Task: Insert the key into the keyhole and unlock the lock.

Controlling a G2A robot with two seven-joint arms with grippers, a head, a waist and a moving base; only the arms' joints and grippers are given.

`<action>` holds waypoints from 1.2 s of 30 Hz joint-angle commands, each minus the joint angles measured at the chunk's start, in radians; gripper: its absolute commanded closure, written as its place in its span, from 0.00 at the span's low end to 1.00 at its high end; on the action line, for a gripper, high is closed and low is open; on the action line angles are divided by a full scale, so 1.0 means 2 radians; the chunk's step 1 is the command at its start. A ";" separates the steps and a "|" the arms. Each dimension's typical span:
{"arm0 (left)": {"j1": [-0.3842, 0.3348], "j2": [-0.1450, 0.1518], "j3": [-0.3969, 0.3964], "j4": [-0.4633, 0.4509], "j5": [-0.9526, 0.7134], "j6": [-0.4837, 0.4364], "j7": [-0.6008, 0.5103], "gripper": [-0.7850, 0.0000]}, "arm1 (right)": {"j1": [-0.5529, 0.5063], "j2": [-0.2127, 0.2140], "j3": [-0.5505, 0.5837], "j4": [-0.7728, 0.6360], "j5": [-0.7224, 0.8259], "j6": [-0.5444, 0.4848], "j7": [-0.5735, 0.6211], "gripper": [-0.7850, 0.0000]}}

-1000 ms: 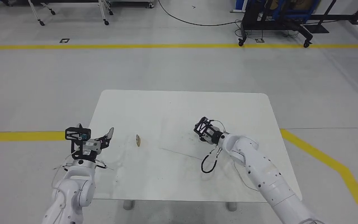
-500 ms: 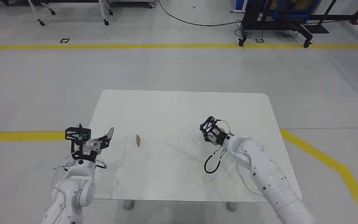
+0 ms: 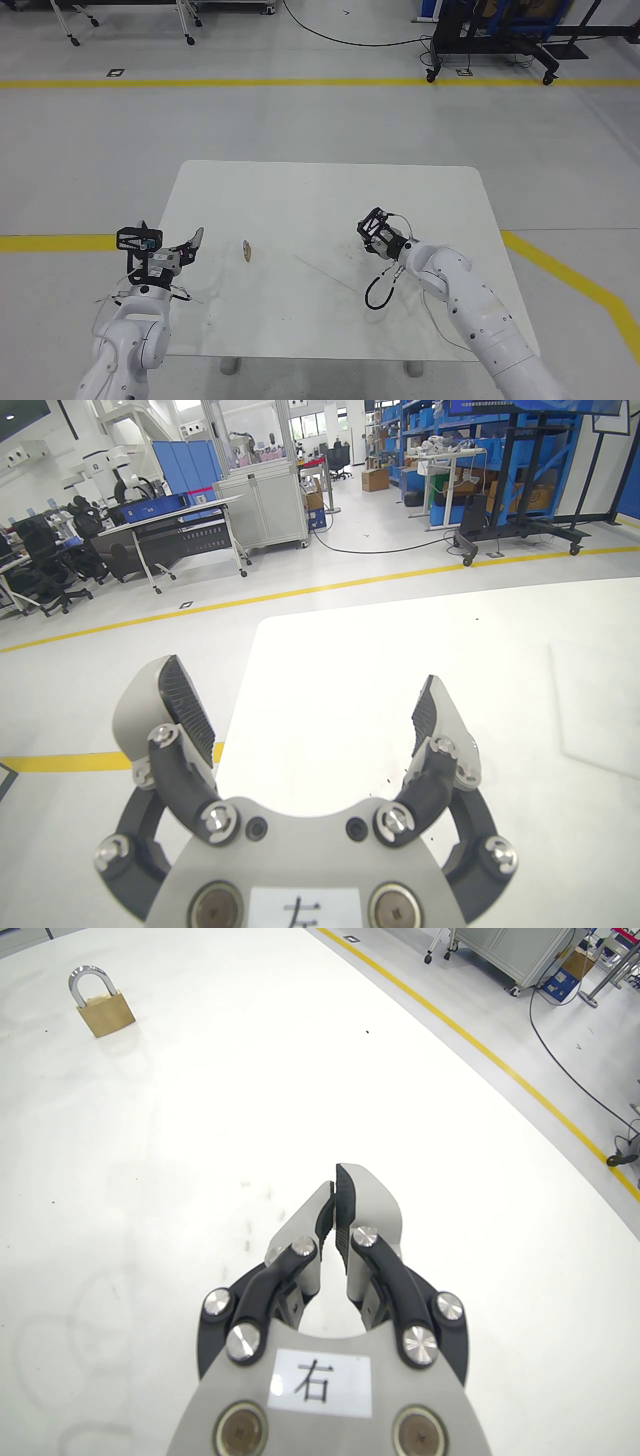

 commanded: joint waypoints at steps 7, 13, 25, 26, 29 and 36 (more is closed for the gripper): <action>0.000 0.000 0.000 0.000 0.000 0.000 0.000 0.00 | 0.002 -0.003 0.015 0.027 0.131 -0.090 -0.122 1.00; 0.000 0.000 0.000 0.000 0.000 0.000 0.000 0.00 | 0.002 -0.002 0.029 0.059 0.204 -0.169 -0.154 1.00; 0.000 -0.002 -0.007 -0.006 -0.106 -0.055 -0.013 0.00 | 0.002 -0.002 0.030 0.057 0.205 -0.166 -0.155 1.00; -0.003 -0.001 -0.016 -0.003 -0.147 -0.082 -0.025 0.00 | -0.001 -0.003 0.025 0.057 0.220 -0.183 -0.158 1.00; -0.017 0.001 -0.029 0.015 -0.341 -0.212 -0.094 0.00 | 0.004 -0.005 0.020 0.069 0.269 -0.209 -0.159 1.00; -0.134 0.021 -0.039 0.144 -0.791 -0.315 -0.444 0.00 | 0.037 -0.018 -0.052 0.100 0.465 -0.280 -0.125 1.00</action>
